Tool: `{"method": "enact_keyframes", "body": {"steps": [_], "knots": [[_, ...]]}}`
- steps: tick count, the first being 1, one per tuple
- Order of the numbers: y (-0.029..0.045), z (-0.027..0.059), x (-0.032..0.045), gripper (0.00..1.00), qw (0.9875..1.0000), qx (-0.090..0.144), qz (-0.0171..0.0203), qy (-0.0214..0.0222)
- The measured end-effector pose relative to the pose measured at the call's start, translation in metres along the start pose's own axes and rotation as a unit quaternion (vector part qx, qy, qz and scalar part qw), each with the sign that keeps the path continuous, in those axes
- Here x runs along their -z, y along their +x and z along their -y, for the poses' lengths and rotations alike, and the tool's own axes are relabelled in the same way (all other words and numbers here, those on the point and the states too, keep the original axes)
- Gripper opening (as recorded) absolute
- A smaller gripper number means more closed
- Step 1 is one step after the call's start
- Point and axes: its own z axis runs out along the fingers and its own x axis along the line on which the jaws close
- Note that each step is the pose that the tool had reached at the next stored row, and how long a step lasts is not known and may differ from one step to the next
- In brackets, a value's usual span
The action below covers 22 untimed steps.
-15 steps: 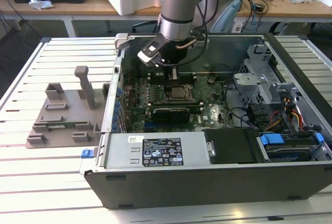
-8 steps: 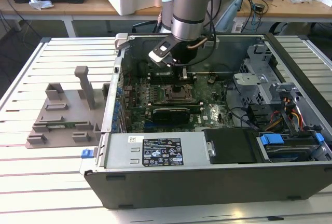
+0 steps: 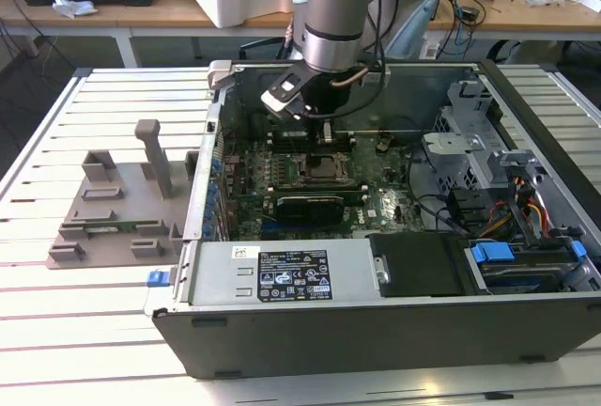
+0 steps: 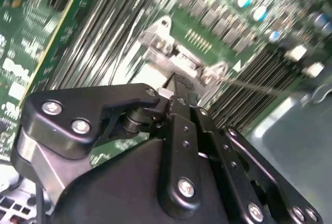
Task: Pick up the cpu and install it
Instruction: 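Close the cpu cover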
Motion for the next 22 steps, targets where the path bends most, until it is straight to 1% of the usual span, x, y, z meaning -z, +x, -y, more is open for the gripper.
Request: {"method": "enact_keyframes", "body": {"steps": [1, 2, 3, 8, 10, 12, 14, 16, 18, 21, 22], "knots": [[0.0008, 0.0073, -0.0010, 0.11, 1.0000, 0.000, -0.0001, -0.0001], [0.0014, 0.0126, -0.0017, 0.11, 1.0000, 0.000, -0.0001, 0.0000], [0.0018, 0.0154, -0.0023, 0.11, 1.0000, 0.000, -0.0001, -0.0001], [0.0019, 0.0164, -0.0036, 0.11, 1.0000, 0.000, 0.0000, 0.0000], [0.0015, 0.0124, -0.0034, 0.11, 1.0000, 0.000, -0.0001, -0.0002], [0.0004, 0.0026, -0.0026, 0.11, 1.0000, 0.000, -0.0004, 0.0001], [-0.0001, -0.0025, -0.0022, 0.11, 1.0000, 0.000, -0.0005, 0.0003], [-0.0009, -0.0099, -0.0009, 0.11, 1.0000, 0.000, -0.0005, 0.0005], [-0.0014, -0.0142, 0.0005, 0.11, 1.0000, 0.000, -0.0005, 0.0006], [-0.0025, -0.0235, 0.0025, 0.11, 1.0000, 0.000, -0.0006, 0.0016], [-0.0028, -0.0252, 0.0032, 0.11, 1.0000, 0.000, -0.0006, 0.0018]]}}
